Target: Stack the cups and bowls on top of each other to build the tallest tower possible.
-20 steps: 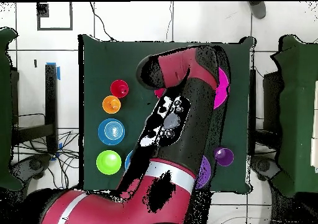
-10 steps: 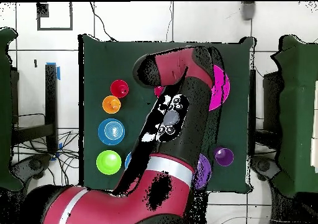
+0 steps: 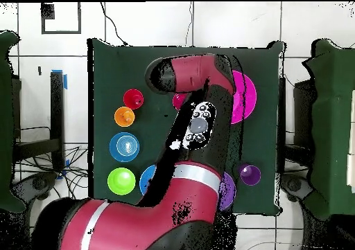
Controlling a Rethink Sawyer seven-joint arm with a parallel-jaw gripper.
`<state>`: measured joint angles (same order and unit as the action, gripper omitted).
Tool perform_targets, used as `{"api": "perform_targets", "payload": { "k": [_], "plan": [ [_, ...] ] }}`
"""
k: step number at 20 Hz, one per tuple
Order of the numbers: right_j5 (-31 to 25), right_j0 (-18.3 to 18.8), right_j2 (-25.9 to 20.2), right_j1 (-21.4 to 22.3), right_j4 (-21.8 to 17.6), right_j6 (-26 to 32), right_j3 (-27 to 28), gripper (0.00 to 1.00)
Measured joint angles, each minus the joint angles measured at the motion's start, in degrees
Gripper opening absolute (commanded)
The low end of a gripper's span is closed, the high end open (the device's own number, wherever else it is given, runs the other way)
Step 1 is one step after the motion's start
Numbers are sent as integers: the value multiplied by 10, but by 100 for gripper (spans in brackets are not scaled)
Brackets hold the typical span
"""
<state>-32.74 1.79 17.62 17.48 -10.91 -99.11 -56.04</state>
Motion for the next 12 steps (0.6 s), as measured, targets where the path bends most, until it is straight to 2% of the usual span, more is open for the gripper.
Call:
{"api": "perform_targets", "payload": {
  "k": [4,12],
  "plan": [
    [29,17,-28,-2,16,0,0,0],
    [81,31,-46,-4,17,0,0,0]
  ]
}}
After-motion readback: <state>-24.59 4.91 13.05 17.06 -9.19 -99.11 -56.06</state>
